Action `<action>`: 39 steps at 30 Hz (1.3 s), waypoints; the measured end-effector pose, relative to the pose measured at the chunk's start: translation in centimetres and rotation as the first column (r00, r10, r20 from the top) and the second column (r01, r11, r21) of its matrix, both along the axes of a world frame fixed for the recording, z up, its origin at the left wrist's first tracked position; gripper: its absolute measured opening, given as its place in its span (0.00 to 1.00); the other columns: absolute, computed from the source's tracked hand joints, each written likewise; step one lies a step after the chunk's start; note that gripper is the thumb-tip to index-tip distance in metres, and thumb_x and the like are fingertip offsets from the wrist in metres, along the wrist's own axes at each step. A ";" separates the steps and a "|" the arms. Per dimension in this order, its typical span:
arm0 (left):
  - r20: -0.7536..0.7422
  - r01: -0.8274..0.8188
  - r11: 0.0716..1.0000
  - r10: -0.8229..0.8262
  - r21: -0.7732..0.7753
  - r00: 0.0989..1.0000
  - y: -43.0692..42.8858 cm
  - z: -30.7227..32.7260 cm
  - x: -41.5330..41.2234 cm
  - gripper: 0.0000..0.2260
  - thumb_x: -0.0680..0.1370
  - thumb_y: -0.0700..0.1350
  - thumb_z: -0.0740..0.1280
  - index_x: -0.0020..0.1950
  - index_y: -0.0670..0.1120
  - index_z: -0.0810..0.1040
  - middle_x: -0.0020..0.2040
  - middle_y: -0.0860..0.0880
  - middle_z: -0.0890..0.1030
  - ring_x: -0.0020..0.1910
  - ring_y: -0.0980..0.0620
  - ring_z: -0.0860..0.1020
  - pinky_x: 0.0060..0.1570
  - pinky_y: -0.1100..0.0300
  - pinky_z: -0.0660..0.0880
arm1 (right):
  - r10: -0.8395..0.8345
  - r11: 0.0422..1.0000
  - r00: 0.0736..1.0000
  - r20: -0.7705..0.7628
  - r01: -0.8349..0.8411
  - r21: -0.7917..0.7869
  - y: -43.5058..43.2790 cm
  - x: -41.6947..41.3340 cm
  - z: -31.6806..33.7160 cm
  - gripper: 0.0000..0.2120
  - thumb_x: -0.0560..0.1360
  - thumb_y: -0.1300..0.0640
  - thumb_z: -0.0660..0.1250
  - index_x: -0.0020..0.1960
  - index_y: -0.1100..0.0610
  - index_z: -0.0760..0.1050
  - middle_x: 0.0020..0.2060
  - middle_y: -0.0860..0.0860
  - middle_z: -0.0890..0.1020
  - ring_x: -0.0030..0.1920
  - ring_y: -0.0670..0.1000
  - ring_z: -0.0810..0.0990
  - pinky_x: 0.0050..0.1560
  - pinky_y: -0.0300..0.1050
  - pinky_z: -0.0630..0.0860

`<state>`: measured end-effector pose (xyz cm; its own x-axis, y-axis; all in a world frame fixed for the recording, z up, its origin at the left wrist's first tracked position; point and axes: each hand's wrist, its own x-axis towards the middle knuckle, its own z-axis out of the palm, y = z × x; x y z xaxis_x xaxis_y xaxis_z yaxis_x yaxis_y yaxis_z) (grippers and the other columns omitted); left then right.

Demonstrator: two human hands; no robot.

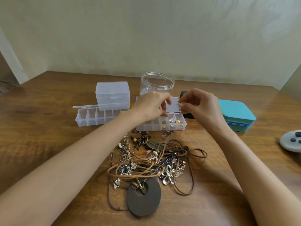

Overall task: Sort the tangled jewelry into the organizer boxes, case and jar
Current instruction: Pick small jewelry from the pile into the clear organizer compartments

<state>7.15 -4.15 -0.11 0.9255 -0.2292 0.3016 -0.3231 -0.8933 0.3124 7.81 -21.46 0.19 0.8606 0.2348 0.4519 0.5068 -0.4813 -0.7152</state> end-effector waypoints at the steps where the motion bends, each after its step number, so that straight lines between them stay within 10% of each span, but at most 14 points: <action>1: 0.040 -0.016 0.999 0.018 -0.034 0.999 0.4 0.3 -0.4 0.12 0.73 0.45 0.72 0.55 0.49 0.76 0.47 0.54 0.81 0.43 0.55 0.77 0.45 0.58 0.73 | 0.024 1.000 1.000 -0.015 -0.024 -0.010 0.1 0.0 0.0 0.05 0.72 0.65 0.71 0.45 0.57 0.79 0.40 0.51 0.83 0.39 0.43 0.82 0.42 0.34 0.79; 9: 0.063 -0.093 0.962 0.113 -0.258 0.992 5.5 -0.5 -5.0 0.06 0.75 0.47 0.69 0.51 0.48 0.78 0.44 0.54 0.79 0.44 0.56 0.77 0.45 0.61 0.74 | 0.207 0.964 0.975 -0.084 -0.218 -0.153 1.6 -1.4 -0.6 0.12 0.68 0.68 0.74 0.46 0.53 0.81 0.39 0.50 0.83 0.39 0.44 0.81 0.42 0.32 0.78; 16: -0.062 0.032 0.999 -0.031 0.013 0.998 6.2 -1.9 -5.3 0.06 0.73 0.50 0.70 0.44 0.51 0.76 0.43 0.56 0.76 0.44 0.57 0.73 0.46 0.55 0.74 | 0.214 0.936 0.965 -0.151 -0.247 -0.253 1.8 -1.2 -1.3 0.08 0.69 0.65 0.74 0.45 0.56 0.82 0.38 0.51 0.84 0.35 0.45 0.83 0.42 0.36 0.80; 28: 0.063 -0.007 0.999 0.004 0.038 0.998 5.4 -1.2 -6.4 0.10 0.73 0.51 0.71 0.45 0.52 0.71 0.40 0.57 0.74 0.37 0.59 0.71 0.36 0.65 0.67 | 0.131 0.775 0.974 -0.184 -0.216 -0.593 0.2 -0.8 0.2 0.09 0.69 0.62 0.74 0.38 0.49 0.79 0.36 0.44 0.81 0.36 0.41 0.79 0.38 0.33 0.76; 39: -0.115 -0.103 0.968 0.132 0.229 0.985 4.0 -1.5 -6.6 0.10 0.75 0.55 0.68 0.52 0.53 0.78 0.43 0.55 0.76 0.50 0.54 0.74 0.51 0.55 0.72 | 0.244 0.672 0.959 -0.148 -0.277 -0.687 1.7 -1.4 -1.0 0.08 0.71 0.54 0.73 0.46 0.43 0.80 0.38 0.40 0.75 0.38 0.39 0.71 0.37 0.36 0.64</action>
<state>0.59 -0.12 -1.60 0.9775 -0.1641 0.1329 -0.1818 -0.9741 0.1342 6.45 -19.73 -0.76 0.7292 0.6835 0.0333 0.6677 -0.7001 -0.2530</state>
